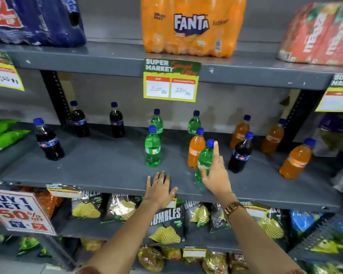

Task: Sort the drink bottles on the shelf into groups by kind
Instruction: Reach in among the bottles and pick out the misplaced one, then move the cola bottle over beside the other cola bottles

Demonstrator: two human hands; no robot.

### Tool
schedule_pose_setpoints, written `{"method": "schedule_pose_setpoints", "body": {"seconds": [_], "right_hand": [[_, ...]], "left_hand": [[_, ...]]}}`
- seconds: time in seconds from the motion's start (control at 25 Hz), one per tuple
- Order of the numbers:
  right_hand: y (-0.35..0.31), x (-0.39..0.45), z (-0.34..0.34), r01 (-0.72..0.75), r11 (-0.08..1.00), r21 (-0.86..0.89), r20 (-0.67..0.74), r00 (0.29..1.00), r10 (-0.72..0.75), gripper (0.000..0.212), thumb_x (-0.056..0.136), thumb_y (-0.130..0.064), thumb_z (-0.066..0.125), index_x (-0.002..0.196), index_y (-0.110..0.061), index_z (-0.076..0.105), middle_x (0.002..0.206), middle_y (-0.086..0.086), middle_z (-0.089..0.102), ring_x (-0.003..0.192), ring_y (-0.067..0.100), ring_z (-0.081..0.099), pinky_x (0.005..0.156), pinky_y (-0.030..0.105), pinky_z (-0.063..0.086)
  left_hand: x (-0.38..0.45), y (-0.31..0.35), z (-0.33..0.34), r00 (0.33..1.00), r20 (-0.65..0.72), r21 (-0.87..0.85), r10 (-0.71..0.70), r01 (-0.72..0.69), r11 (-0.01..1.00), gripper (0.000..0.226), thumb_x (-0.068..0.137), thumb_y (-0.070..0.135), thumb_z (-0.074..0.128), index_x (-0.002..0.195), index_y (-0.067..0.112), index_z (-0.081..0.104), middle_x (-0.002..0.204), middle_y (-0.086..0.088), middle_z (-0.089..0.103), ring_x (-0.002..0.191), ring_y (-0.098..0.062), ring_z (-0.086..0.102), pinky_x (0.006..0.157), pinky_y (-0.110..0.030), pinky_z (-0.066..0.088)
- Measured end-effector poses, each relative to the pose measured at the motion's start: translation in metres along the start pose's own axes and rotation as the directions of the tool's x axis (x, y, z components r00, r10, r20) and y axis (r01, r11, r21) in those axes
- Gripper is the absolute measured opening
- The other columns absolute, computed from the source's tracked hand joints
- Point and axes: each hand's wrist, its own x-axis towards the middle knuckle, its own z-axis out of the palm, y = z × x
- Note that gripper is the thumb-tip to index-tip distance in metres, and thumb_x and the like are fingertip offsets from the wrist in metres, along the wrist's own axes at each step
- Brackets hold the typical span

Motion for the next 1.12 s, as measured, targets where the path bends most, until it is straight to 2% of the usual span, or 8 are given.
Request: {"method": "schedule_pose_setpoints", "body": {"seconds": [0.16,0.4,0.64,0.8,0.88,0.96,1.04,1.12], "right_hand": [[0.018,0.017,-0.010,-0.076,0.997,-0.023,0.008,0.997,0.076,0.088,0.087,-0.015,0.056,0.142,-0.024,-0.011,0.117,0.025,0.045,0.085,0.038,0.057,0.074,0.043,0.048],[0.034,0.041,-0.008,-0.098,0.995,0.014,-0.007,0.995,0.098,0.087,0.087,-0.009,0.055,0.142,-0.023,-0.010,0.122,0.027,0.043,0.088,0.036,0.059,0.080,0.043,0.049],[0.039,0.046,-0.006,-0.092,0.993,0.078,-0.020,0.995,0.094,0.087,0.087,-0.010,0.056,0.142,-0.027,-0.009,0.139,0.024,0.033,0.112,0.035,0.052,0.092,0.046,0.047],[0.039,0.041,-0.014,-0.095,0.989,0.114,-0.225,0.967,0.119,0.069,0.089,-0.022,0.054,0.143,-0.019,0.010,0.144,0.018,0.033,0.128,0.032,0.040,0.098,0.050,0.046],[0.040,0.041,-0.022,-0.081,0.994,0.074,-0.413,0.905,0.105,0.053,0.088,-0.014,0.053,0.135,-0.007,0.030,0.134,0.024,0.042,0.122,0.037,0.042,0.099,0.052,0.043],[0.046,0.046,-0.031,-0.174,0.983,0.054,-0.516,0.838,0.177,0.052,0.083,-0.007,0.057,0.130,-0.002,0.036,0.132,0.027,0.042,0.117,0.041,0.040,0.100,0.053,0.040],[0.052,0.053,-0.037,-0.287,0.954,0.089,-0.465,0.835,0.295,0.068,0.079,-0.007,0.062,0.137,-0.007,0.025,0.140,0.026,0.033,0.124,0.043,0.035,0.104,0.054,0.035],[0.059,0.056,-0.039,-0.368,0.917,0.151,-0.326,0.857,0.398,0.079,0.081,-0.008,0.061,0.142,-0.017,0.012,0.142,0.026,0.032,0.125,0.044,0.038,0.104,0.053,0.035]], "left_hand": [[0.010,0.023,0.005,0.998,0.062,0.022,-0.025,0.023,0.999,0.069,0.098,0.051,0.021,0.150,0.011,-0.001,0.160,-0.013,-0.008,0.147,-0.031,-0.010,0.118,-0.048,-0.006],[0.018,0.024,0.004,0.989,0.136,0.030,-0.053,0.049,0.998,0.070,0.097,0.052,0.019,0.150,0.014,-0.008,0.158,-0.010,-0.016,0.146,-0.030,-0.017,0.117,-0.047,-0.010],[0.022,0.025,0.000,0.973,0.222,0.027,-0.063,0.058,0.998,0.071,0.097,0.054,0.018,0.149,0.016,-0.013,0.157,-0.008,-0.023,0.144,-0.028,-0.022,0.116,-0.048,-0.013],[0.022,0.024,-0.001,0.971,0.233,0.020,-0.048,0.045,0.999,0.072,0.097,0.054,0.017,0.149,0.016,-0.014,0.156,-0.008,-0.025,0.143,-0.029,-0.024,0.116,-0.048,-0.014],[0.022,0.023,-0.001,0.972,0.231,0.020,-0.046,0.043,0.999,0.072,0.097,0.054,0.017,0.149,0.016,-0.014,0.156,-0.008,-0.025,0.144,-0.029,-0.024,0.116,-0.048,-0.014],[0.022,0.023,0.000,0.971,0.233,0.025,-0.048,0.044,0.999,0.072,0.097,0.055,0.017,0.149,0.016,-0.014,0.156,-0.008,-0.025,0.144,-0.029,-0.023,0.116,-0.048,-0.013],[0.023,0.023,0.001,0.971,0.234,0.030,-0.048,0.042,0.999,0.072,0.097,0.054,0.016,0.149,0.016,-0.015,0.156,-0.008,-0.026,0.143,-0.029,-0.024,0.116,-0.048,-0.014],[0.023,0.023,0.001,0.971,0.235,0.029,-0.048,0.042,0.999,0.071,0.097,0.054,0.016,0.148,0.016,-0.016,0.156,-0.008,-0.026,0.143,-0.029,-0.024,0.116,-0.048,-0.014]]}}
